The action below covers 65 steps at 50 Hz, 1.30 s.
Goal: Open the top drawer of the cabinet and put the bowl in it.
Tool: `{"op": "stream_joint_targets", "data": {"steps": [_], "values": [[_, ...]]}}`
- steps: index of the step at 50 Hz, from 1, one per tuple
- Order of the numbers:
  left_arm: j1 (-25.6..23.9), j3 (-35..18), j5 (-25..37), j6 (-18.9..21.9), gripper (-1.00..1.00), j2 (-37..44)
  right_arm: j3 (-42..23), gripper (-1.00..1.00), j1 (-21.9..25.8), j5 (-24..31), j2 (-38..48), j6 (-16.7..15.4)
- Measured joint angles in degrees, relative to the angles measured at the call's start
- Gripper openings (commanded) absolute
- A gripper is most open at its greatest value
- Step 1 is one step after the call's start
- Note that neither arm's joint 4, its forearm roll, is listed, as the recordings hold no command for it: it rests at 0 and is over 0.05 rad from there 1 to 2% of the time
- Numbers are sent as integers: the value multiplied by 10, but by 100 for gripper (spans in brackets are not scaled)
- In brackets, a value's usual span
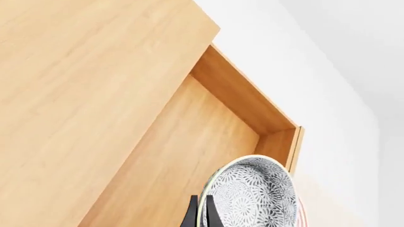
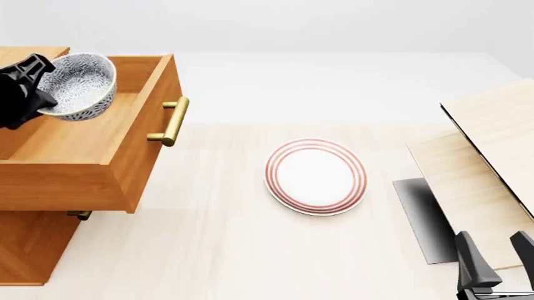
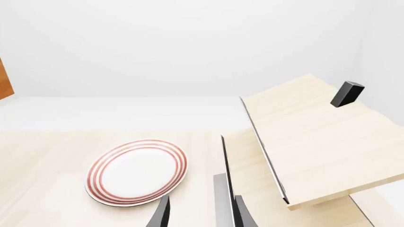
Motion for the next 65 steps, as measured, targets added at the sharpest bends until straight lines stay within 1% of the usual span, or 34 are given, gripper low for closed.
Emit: {"op": "stream_joint_targets", "data": {"steps": [11,20,41,62,63,65], "values": [[-3,21,-31,-5,-100,22,0,100,0,0,0,0],[0,29,-54,-6,-100,42,0,100,0,0,0,0],[10,22,-85,-2,-100,94,0,100,0,0,0,0],[15,4,-85,6,-100,119,0,100,0,0,0,0],[15,4,-85,6,100,119,0,100,0,0,0,0],[14,3,-85,7,100,119,0,100,0,0,0,0]]}}
